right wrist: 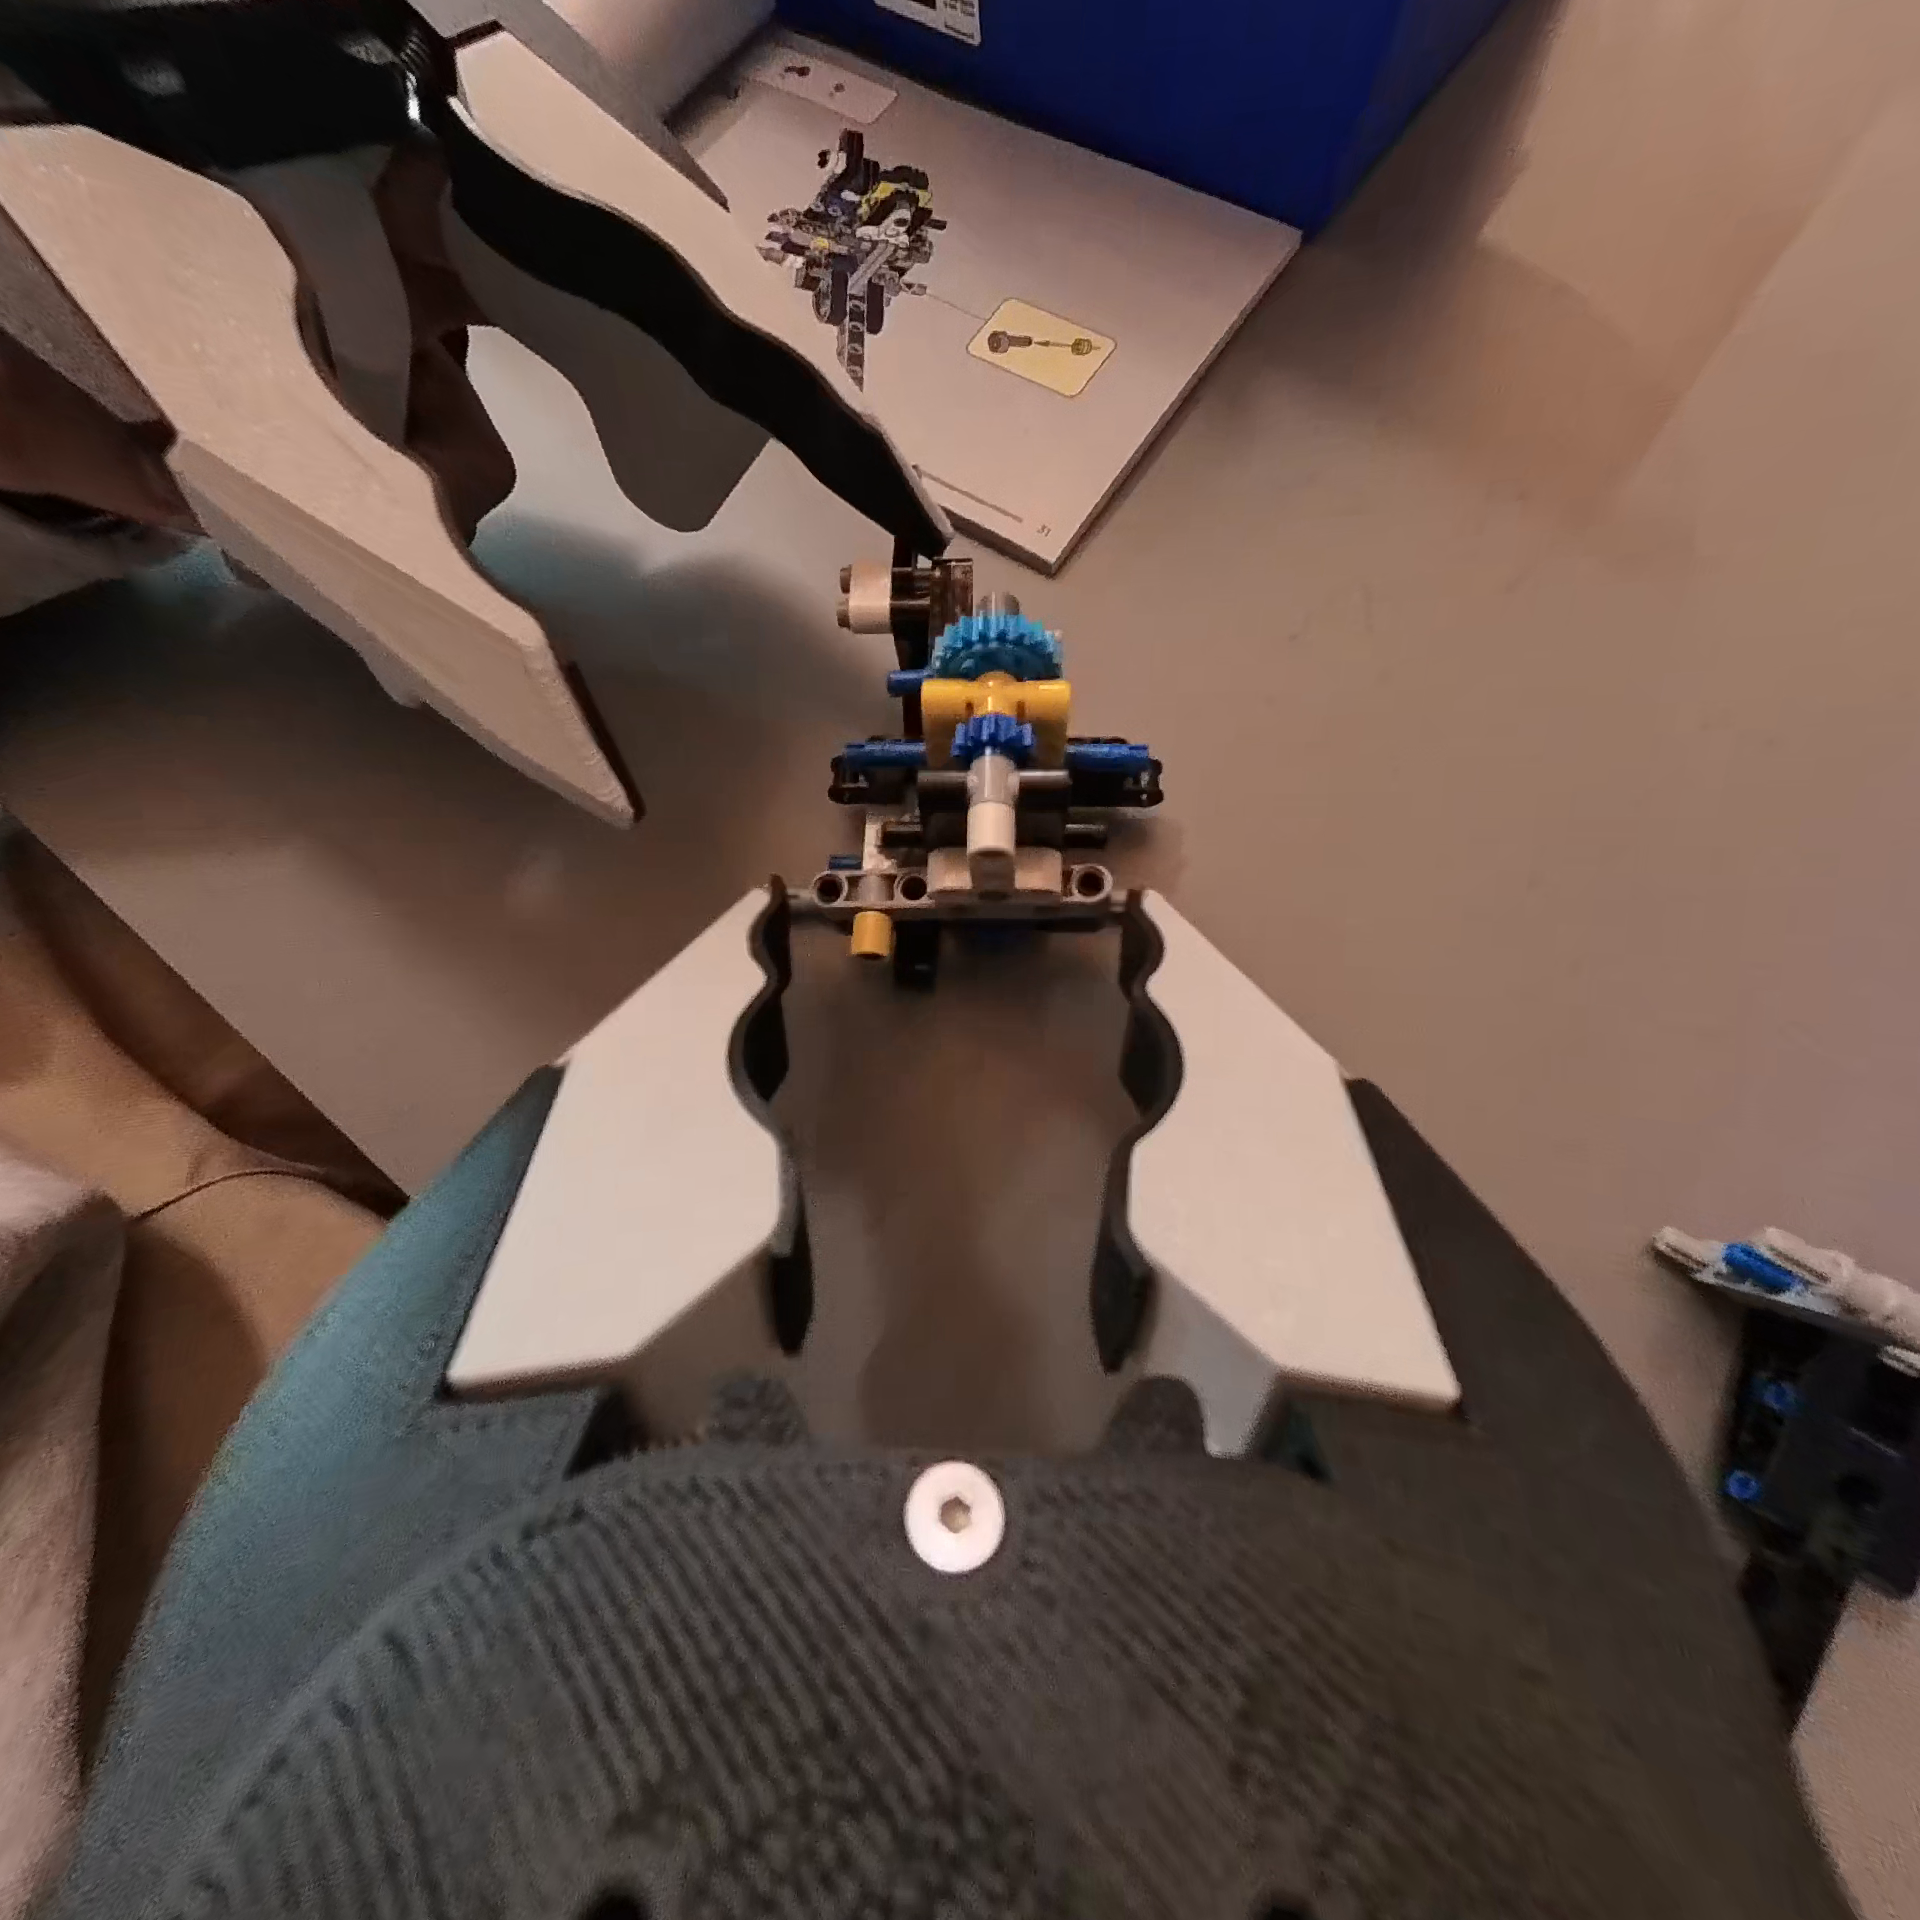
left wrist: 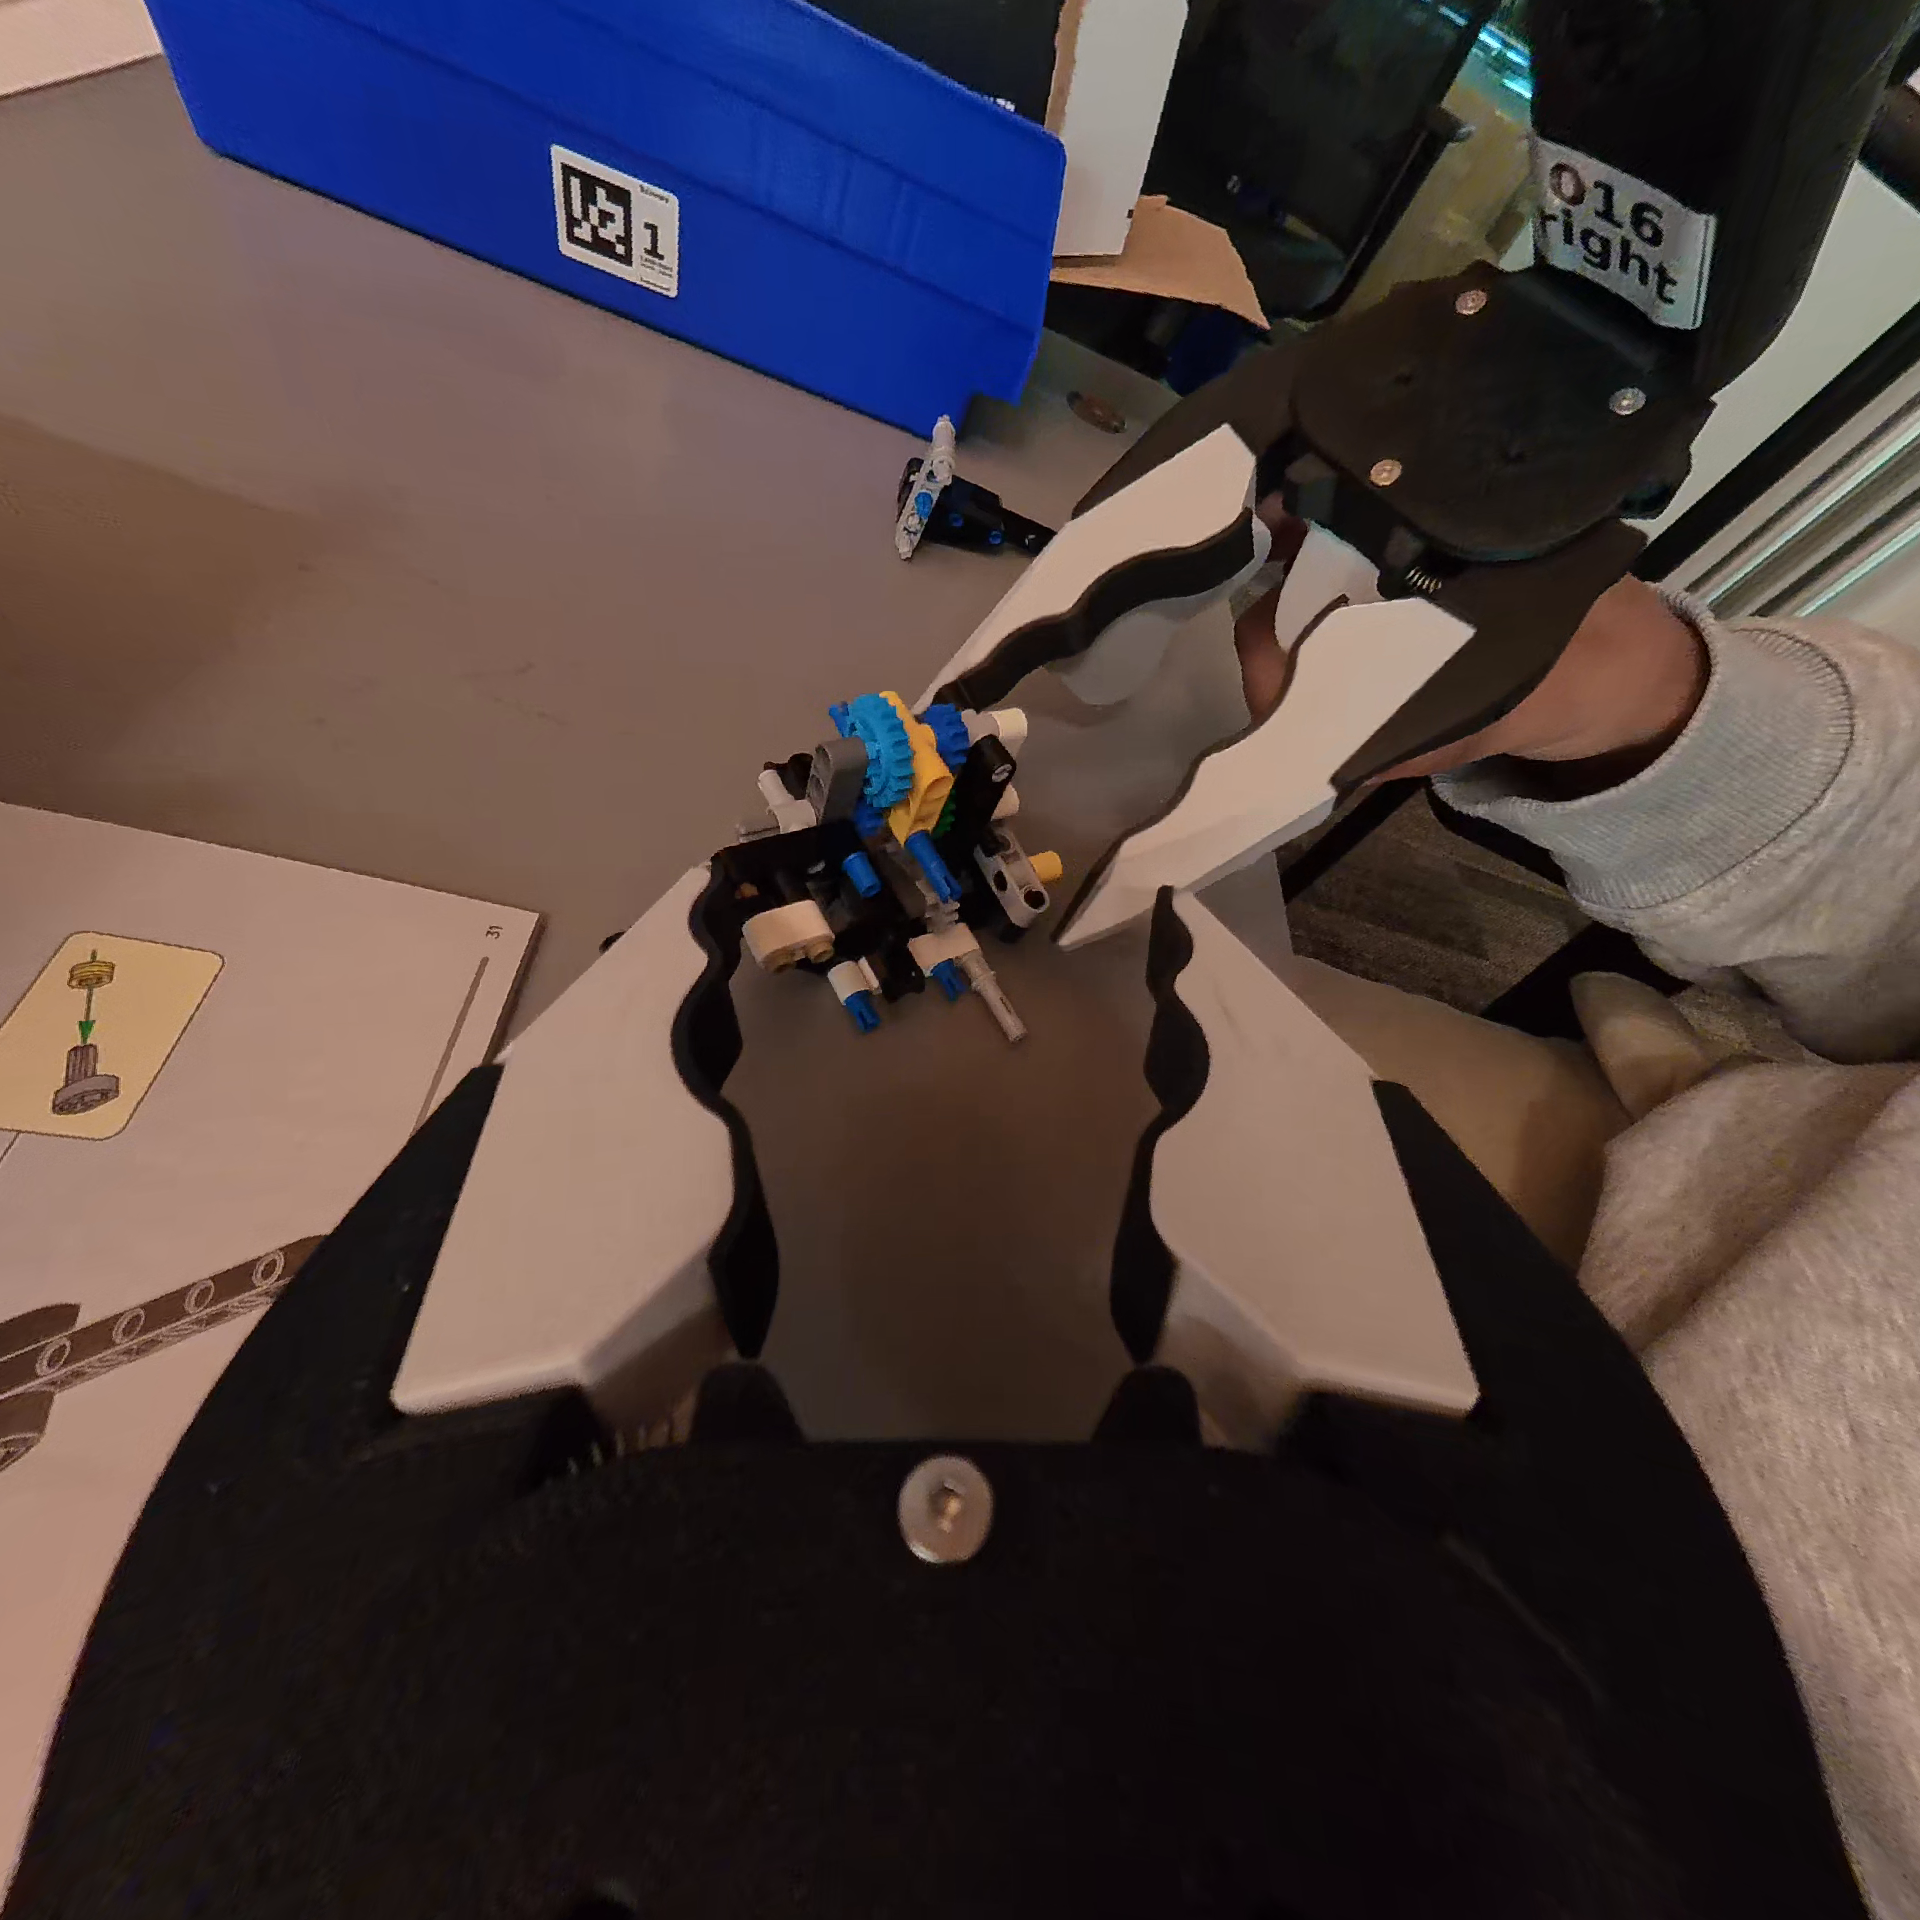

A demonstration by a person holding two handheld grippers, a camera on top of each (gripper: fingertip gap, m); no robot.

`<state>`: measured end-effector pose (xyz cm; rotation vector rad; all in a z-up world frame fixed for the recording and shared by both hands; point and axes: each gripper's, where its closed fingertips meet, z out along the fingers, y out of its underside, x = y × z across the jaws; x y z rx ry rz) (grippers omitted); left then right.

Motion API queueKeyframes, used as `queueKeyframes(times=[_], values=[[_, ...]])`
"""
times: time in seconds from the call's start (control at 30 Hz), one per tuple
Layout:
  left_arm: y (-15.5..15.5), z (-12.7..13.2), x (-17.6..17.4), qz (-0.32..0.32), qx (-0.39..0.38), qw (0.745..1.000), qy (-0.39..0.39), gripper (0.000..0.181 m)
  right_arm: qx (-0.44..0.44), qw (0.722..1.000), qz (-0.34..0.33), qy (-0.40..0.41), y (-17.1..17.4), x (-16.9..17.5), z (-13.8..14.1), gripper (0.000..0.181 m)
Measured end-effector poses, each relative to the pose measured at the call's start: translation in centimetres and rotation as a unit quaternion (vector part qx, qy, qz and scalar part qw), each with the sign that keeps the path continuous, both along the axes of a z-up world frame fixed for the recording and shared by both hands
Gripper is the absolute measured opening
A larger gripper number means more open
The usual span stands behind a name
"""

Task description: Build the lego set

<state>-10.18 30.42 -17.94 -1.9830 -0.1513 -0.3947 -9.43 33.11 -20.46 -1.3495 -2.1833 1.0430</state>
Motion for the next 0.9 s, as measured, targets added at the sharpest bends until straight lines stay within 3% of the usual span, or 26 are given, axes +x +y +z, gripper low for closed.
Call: queueKeyframes(times=[0.23,0.47,0.7,0.9], values=[[-0.3,0.1,0.0,0.011,0.000,1.000,0.010,0.077,-0.021,1.000,-0.005,0.017,0.8,0.5,0.5,0.073],[-2.5,1.2,-0.7,0.060,0.036,0.997,0.013,0.079,-0.048,0.998,0.007,0.049,1.1,1.3,0.8,0.078],[-1.9,2.9,-1.0,0.091,0.052,0.993,0.058,0.082,-0.010,0.996,-0.009,0.087,2.7,3.7,1.3,0.076],[-1.0,1.7,1.0,0.135,0.023,0.987,0.087,0.085,-0.099,0.987,-0.041,0.117,4.9,6.0,3.4,0.075]])
